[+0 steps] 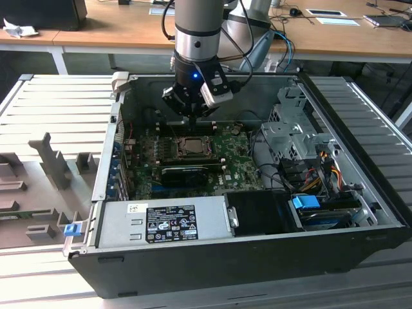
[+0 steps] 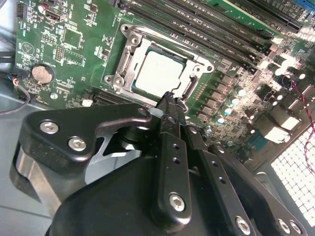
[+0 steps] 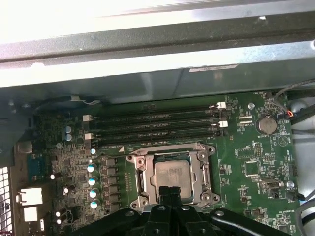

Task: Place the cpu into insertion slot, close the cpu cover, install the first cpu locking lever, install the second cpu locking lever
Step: 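Install the first cpu locking lever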

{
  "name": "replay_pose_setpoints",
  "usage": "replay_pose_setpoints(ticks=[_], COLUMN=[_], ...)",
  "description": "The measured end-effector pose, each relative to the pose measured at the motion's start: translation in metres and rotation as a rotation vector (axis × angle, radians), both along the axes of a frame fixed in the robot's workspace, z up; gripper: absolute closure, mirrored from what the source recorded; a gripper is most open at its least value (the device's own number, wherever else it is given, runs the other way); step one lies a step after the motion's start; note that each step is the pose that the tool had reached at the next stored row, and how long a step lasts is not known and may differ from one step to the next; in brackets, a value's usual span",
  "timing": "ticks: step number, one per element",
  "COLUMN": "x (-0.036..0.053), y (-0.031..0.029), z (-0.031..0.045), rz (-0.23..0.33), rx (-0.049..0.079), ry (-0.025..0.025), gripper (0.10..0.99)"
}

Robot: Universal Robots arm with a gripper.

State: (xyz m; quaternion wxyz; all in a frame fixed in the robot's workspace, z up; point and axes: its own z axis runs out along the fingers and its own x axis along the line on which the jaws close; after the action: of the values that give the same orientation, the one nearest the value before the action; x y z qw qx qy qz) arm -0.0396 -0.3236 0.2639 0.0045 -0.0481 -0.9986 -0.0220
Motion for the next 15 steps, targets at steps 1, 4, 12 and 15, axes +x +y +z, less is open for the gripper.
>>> replay_pose_setpoints(ticks=[1, 4, 12, 15], x=[-0.0001, -0.0005, -0.0058, -0.0094], y=[0.0, 0.0, 0.0, 0.0], z=[0.0, -0.0001, -0.0001, -0.0002], rz=[0.0, 0.001, 0.008, 0.008], rx=[0.0, 0.0, 0.0, 0.0], ry=[0.0, -0.0001, -0.0003, -0.0005], gripper=[0.98, 0.98, 0.98, 0.98])
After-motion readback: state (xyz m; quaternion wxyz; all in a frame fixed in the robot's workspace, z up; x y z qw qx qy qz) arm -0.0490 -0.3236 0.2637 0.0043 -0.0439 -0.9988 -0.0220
